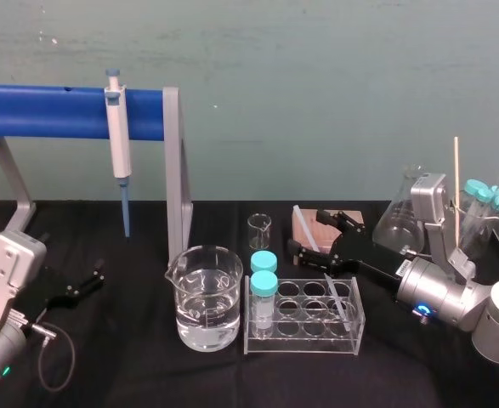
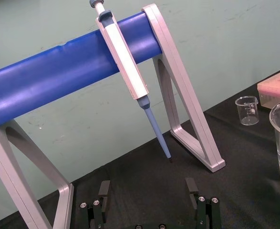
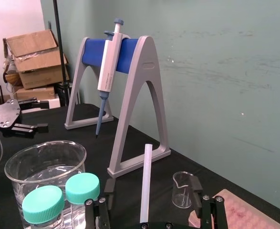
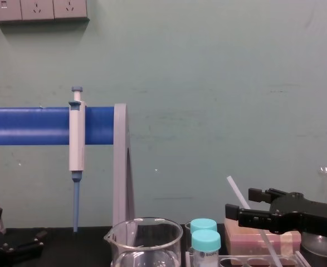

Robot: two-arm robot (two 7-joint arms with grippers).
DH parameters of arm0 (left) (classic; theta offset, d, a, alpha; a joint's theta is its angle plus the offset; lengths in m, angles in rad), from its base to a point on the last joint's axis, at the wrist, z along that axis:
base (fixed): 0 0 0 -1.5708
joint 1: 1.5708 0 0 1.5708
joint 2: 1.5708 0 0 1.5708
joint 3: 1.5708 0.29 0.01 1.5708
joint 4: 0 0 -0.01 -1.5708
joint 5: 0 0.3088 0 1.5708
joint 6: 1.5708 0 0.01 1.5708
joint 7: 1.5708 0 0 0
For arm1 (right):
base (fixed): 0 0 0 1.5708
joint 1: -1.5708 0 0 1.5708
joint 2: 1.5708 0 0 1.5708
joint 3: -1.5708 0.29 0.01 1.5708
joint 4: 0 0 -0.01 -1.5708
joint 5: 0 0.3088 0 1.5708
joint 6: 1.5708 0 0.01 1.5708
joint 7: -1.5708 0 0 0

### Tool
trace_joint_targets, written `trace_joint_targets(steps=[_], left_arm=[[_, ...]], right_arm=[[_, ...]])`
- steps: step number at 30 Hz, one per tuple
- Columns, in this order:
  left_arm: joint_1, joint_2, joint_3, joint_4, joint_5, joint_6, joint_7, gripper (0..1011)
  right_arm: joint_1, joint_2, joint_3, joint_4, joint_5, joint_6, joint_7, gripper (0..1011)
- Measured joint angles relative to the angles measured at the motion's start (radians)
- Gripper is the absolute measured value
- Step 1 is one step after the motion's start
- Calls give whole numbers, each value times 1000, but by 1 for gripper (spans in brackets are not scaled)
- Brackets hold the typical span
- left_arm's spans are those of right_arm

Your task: Pick up the stirring rod with one hand, then place it down.

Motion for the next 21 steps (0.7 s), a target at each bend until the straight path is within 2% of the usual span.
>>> trace_joint_targets(steps=[2,7,8,11,15,21], left_arm=[[0,0,0,0,0,0,0,1000],[0,0,0,0,0,0,0,1000],[0,0,0,0,0,0,0,1000],[0,0,0,0,0,0,0,1000],[0,0,0,0,0,0,0,1000],[0,0,0,0,0,0,0,1000]], right_arm=[[0,0,0,0,0,0,0,947],[0,0,0,0,0,0,0,815],[0,0,0,0,0,0,0,761],[0,0,0,0,0,-1,0,707],[0,0,0,0,0,-1,0,548],[0,0,0,0,0,-1,0,392]])
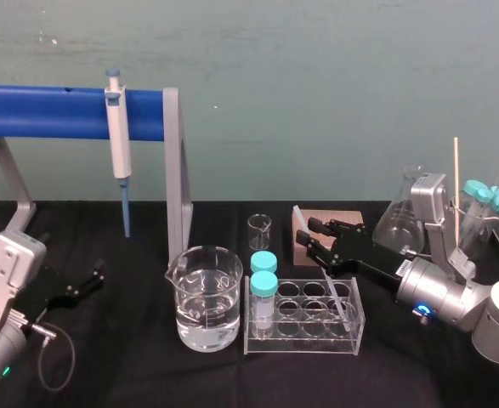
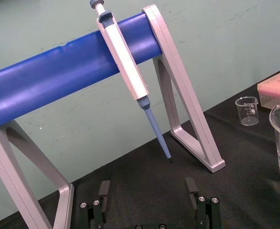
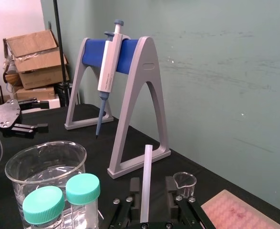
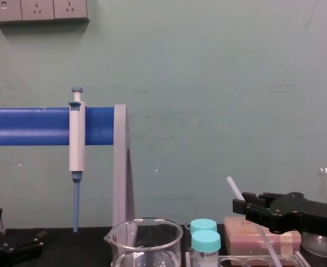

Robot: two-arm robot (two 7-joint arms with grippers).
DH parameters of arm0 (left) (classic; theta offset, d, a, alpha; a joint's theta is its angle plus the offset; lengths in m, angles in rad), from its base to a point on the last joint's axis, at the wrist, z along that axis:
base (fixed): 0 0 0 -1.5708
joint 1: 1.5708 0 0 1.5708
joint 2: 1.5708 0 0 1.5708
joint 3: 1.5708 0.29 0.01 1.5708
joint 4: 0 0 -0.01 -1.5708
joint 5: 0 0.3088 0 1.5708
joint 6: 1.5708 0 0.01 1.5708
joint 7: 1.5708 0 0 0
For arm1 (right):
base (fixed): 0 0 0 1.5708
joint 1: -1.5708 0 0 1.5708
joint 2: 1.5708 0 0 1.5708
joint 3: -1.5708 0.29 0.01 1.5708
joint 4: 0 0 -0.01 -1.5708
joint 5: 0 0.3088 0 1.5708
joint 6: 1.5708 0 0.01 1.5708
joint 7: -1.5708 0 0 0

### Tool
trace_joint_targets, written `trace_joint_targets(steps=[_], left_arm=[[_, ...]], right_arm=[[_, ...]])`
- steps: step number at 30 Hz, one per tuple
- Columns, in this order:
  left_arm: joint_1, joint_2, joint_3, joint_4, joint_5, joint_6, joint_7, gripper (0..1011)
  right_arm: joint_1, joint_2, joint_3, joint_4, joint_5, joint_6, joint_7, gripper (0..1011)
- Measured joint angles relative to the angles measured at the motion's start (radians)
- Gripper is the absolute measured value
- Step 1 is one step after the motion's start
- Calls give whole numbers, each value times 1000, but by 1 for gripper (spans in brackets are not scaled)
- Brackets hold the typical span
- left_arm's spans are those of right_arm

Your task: Pick up the stirring rod with one hand, then place it down.

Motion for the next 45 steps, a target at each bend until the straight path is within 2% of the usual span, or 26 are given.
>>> trace_joint_targets(steps=[1,4,6,7,10,28,39,45], left_arm=[[0,0,0,0,0,0,0,1000],[0,0,0,0,0,0,0,1000],[0,0,0,0,0,0,0,1000],[0,0,0,0,0,0,0,1000],[0,0,0,0,0,0,0,1000],[0,0,0,0,0,0,0,1000],[0,0,0,0,0,0,0,1000],[0,0,0,0,0,0,0,1000]], right_arm=[[0,0,0,0,0,0,0,321],[0,0,0,0,0,0,0,260],[0,0,0,0,0,0,0,164],[0,0,0,0,0,0,0,164],[0,0,0,0,0,0,0,72],[-6,4,1,-15,-2,6,-4,72],[-52,22,23,-120,10,19,-37,72],[-72,28,43,-204,22,-4,-64,72]])
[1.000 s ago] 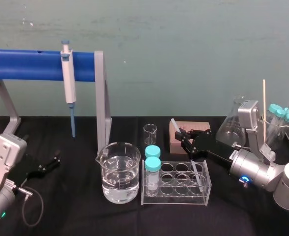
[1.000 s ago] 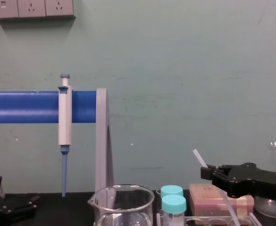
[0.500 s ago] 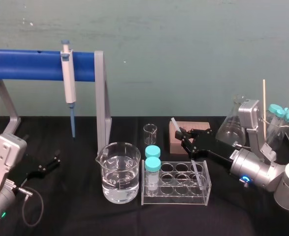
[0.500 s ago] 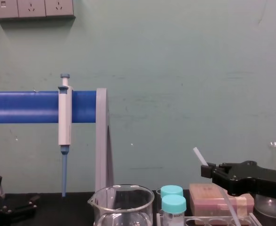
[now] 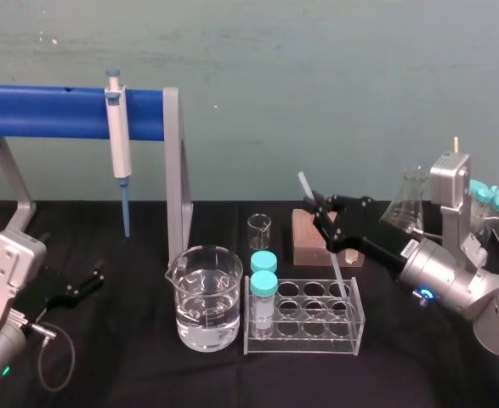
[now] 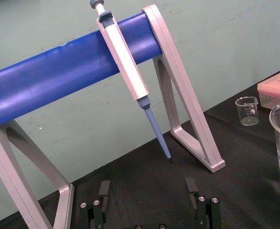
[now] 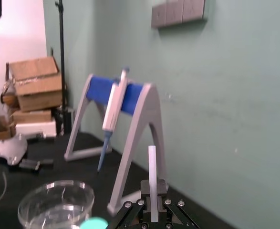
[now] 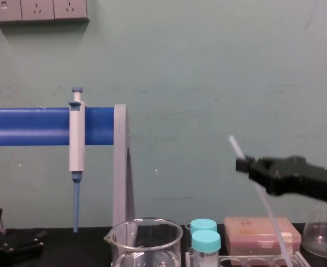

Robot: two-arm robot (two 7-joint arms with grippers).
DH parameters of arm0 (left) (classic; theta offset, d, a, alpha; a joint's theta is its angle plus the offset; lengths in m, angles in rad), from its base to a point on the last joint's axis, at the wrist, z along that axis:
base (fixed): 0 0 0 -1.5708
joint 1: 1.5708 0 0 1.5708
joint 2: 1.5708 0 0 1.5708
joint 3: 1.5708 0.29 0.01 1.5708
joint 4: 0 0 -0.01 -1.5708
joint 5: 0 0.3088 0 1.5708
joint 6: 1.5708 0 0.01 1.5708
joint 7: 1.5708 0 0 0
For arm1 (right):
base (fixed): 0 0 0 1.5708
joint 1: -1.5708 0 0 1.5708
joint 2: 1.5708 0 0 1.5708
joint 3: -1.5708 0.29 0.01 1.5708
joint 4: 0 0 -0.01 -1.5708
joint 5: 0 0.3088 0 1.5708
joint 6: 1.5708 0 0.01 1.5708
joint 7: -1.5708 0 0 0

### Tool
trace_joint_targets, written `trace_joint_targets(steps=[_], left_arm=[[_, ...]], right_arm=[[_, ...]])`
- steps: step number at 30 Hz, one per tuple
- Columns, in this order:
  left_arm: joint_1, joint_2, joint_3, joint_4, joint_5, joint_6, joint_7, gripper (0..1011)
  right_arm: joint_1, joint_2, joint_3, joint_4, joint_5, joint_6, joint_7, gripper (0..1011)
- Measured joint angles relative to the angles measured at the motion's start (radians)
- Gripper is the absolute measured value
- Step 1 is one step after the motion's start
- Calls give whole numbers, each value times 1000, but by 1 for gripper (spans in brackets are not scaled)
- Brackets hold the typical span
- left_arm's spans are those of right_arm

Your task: Pick up the stirring rod with one hand, then place it down.

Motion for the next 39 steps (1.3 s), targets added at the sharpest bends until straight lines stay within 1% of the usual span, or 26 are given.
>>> trace_joint_targets(steps=[4,9,12,13,15,16,17,19,22,23,26,27,31,32,35,39], left_arm=[[0,0,0,0,0,0,0,1000],[0,0,0,0,0,0,0,1000],[0,0,0,0,0,0,0,1000],[0,0,0,0,0,0,0,1000],[0,0,0,0,0,0,0,1000],[0,0,0,0,0,0,0,1000],[0,0,0,0,0,0,0,1000],[0,0,0,0,0,0,0,1000],[0,0,0,0,0,0,0,1000],[0,0,0,0,0,0,0,1000],[0,0,0,0,0,0,0,1000],[0,0,0,0,0,0,0,1000],[0,0,0,0,0,0,0,1000],[0,0,0,0,0,0,0,1000],[0,0,0,0,0,0,0,1000],[0,0,0,0,0,0,0,1000]], right_arm=[[-13,1,12,-44,-3,-29,-26,72],[-30,2,27,-90,-22,-70,-59,72],[-49,4,43,-121,-40,-107,-86,72],[-60,3,53,-134,-51,-129,-102,72],[-70,0,64,-144,-64,-150,-119,72],[-83,-4,73,-151,-80,-173,-139,71],[-83,-4,73,-151,-80,-173,-139,71],[-108,-14,91,-155,-116,-223,-181,72],[-132,-27,108,-156,-144,-261,-219,72],[-132,-27,108,-156,-144,-261,-219,72],[-159,-42,126,-158,-170,-291,-257,72],[-172,-48,134,-160,-185,-308,-277,72],[-197,-63,151,-162,-231,-349,-321,72],[-206,-67,157,-163,-251,-362,-335,72],[-221,-71,168,-165,-276,-373,-353,72],[-237,-73,181,-166,-291,-370,-361,72]])
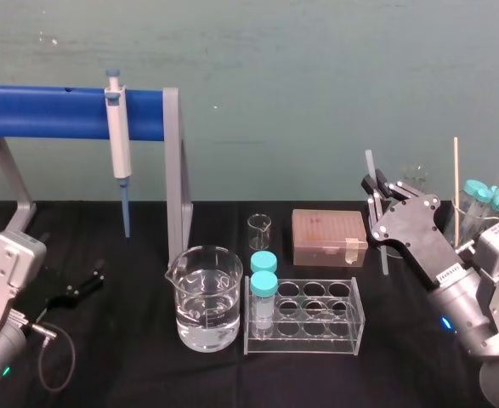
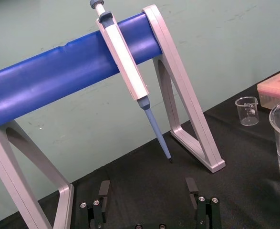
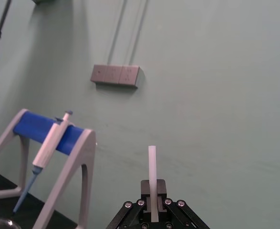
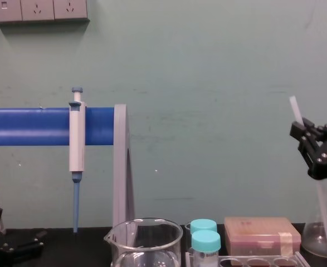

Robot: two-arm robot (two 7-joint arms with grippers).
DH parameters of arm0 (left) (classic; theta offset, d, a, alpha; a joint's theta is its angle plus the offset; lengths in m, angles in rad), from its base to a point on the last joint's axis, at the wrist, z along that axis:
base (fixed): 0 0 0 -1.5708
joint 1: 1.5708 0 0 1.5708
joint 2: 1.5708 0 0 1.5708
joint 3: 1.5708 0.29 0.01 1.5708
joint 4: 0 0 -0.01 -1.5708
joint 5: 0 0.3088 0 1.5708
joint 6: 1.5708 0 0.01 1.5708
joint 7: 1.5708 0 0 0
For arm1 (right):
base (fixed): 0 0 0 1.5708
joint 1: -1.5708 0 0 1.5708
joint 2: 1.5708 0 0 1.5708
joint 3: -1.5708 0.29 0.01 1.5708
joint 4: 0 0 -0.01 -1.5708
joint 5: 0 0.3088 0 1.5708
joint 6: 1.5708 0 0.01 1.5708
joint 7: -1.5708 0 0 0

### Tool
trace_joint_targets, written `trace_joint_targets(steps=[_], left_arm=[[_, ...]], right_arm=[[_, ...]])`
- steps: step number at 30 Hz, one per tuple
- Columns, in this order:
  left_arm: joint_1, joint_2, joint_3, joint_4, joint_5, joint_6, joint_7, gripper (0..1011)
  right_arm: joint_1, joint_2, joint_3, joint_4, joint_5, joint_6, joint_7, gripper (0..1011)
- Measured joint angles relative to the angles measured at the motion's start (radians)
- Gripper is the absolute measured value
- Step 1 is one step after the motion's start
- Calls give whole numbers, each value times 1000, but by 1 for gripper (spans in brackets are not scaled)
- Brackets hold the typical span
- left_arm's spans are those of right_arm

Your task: Pick up the stirring rod with one hand, then place it down.

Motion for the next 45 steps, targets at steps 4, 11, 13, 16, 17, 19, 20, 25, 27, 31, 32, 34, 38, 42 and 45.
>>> trace_joint_targets(steps=[4,11,13,16,17,19,20,25,27,31,32,34,38,42,45], left_arm=[[0,0,0,0,0,0,0,1000],[0,0,0,0,0,0,0,1000],[0,0,0,0,0,0,0,1000],[0,0,0,0,0,0,0,1000],[0,0,0,0,0,0,0,1000],[0,0,0,0,0,0,0,1000],[0,0,0,0,0,0,0,1000],[0,0,0,0,0,0,0,1000],[0,0,0,0,0,0,0,1000],[0,0,0,0,0,0,0,1000],[0,0,0,0,0,0,0,1000],[0,0,0,0,0,0,0,1000],[0,0,0,0,0,0,0,1000],[0,0,0,0,0,0,0,1000],[0,0,0,0,0,0,0,1000]], right_arm=[[-11,-3,12,0,-6,20,-4,71],[-15,-12,29,3,2,54,1,72],[-15,-12,29,3,2,54,2,72],[-15,-12,28,3,2,54,2,72],[-15,-11,27,4,2,54,2,72],[-15,-11,26,4,2,53,2,72],[-15,-11,26,4,2,53,2,72],[-15,-10,25,4,2,50,3,72],[-15,-10,25,4,1,50,3,72],[-14,-9,24,4,1,49,3,72],[-14,-9,24,4,1,49,3,72],[-14,-9,24,4,1,48,3,72],[-14,-9,23,4,1,48,3,72],[-13,-9,23,4,0,47,3,72],[-13,-8,23,4,0,47,3,72]])
